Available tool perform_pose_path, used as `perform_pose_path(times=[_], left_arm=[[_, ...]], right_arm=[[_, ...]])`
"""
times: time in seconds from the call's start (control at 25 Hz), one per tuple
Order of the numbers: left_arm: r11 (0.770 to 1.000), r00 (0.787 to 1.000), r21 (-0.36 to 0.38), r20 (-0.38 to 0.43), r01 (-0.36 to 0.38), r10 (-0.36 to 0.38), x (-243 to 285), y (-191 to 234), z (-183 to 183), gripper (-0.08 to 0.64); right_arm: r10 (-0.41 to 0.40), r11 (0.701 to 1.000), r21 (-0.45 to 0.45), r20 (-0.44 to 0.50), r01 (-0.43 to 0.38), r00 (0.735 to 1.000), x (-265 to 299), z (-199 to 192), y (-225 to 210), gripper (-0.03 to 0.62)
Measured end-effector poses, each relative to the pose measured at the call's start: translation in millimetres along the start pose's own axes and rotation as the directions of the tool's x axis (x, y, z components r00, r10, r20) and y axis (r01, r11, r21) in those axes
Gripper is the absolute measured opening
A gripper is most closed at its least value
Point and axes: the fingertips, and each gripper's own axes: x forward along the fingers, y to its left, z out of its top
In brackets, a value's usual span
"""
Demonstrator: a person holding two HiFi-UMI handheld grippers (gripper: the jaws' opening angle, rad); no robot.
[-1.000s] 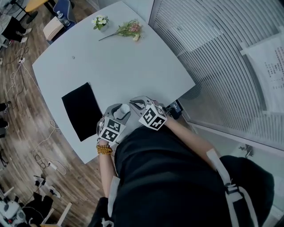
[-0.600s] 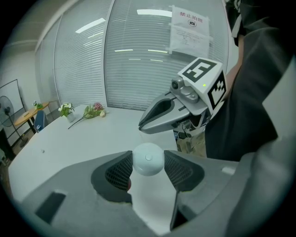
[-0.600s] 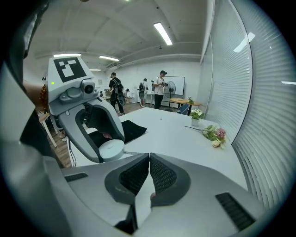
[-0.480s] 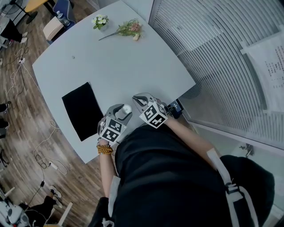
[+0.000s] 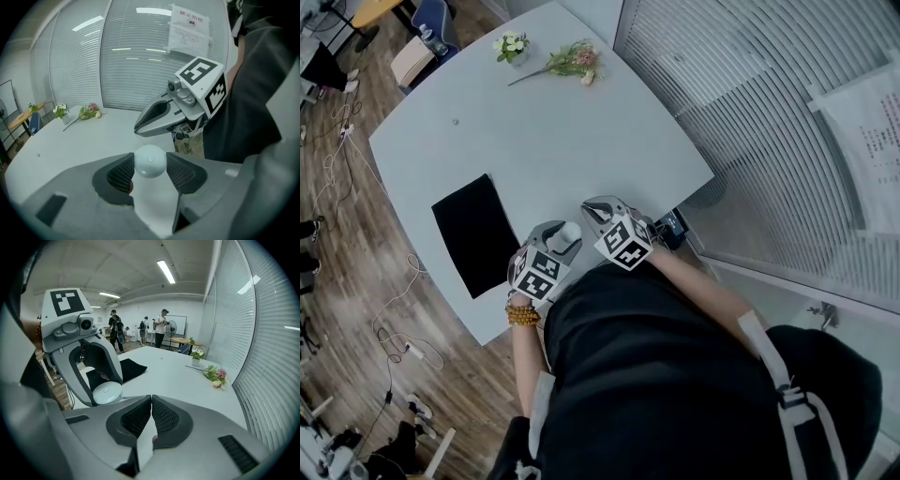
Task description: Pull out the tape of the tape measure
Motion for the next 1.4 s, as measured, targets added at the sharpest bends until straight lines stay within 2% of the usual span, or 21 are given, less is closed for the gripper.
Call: perform_pose_path(times=[0.16, 0.36, 0.64, 0.96, 1.4], left_arm=[[1.000, 0.999, 0.012, -0.027, 0.029, -0.029, 3, -7, -6, 0.225], [0.999, 0.998, 0.004, -0.051, 0.047, -0.046, 3, -13, -14, 0.225], [0.999, 0.998, -0.008, -0.046, 0.051, -0.051, 6, -10, -22, 0.225], [0.998, 0.997, -0.040, -0.049, 0.050, -0.052, 2, -6, -29, 0.225], [0.997, 0.997, -0.034, -0.035, 0.073, -0.074, 5, -8, -20, 0.225]], right_arm=[[-0.028, 0.999, -0.019, -0.014, 0.028, 0.999, 3, -4, -1, 0.003], [-0.083, 0.996, 0.014, -0.029, 0.084, 0.996, 2, -8, -17, 0.003], [-0.163, 0.986, 0.019, -0.047, 0.164, 0.986, 0, -17, -31, 0.003], [-0.178, 0.984, 0.017, -0.067, 0.180, 0.982, 1, -22, -34, 0.003], [-0.208, 0.977, 0.024, -0.098, 0.211, 0.973, 1, -30, -40, 0.003]])
